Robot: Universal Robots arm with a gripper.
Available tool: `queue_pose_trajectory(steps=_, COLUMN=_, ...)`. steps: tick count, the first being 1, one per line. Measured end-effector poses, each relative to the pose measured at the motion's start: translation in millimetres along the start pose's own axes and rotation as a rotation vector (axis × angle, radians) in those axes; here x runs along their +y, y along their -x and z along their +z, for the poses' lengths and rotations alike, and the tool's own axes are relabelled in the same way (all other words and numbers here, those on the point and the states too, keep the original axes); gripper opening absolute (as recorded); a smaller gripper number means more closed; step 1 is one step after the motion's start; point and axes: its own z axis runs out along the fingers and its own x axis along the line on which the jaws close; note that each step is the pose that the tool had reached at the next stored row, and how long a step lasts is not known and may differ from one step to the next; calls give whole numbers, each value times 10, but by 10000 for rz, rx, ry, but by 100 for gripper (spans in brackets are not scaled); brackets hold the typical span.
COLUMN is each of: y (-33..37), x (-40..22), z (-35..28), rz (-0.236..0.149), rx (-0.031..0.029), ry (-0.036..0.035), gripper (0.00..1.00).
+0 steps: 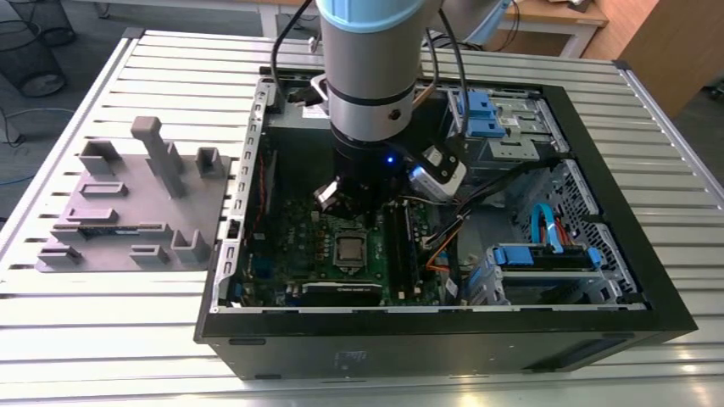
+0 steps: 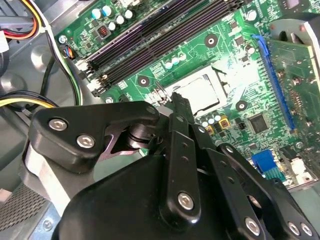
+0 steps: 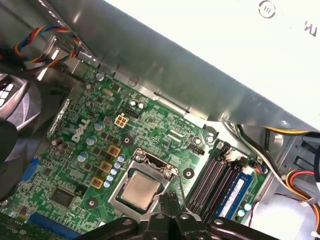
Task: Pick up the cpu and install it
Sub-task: 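Close the cpu cover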
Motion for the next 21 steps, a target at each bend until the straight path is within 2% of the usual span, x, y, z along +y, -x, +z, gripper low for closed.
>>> queue_pose_trajectory(steps=18, y=65, x=124, z=-11, rz=-1, rx=-122, ry=-60, gripper=11)
queue_pose_trajectory(steps=19, y=86, x=162, z=-15, rz=-2, rx=-146, ry=-72, gripper=11)
queue_pose_trajectory(steps=21, y=94, x=177, z=-16, rz=-2, rx=-155, ry=-78, gripper=11)
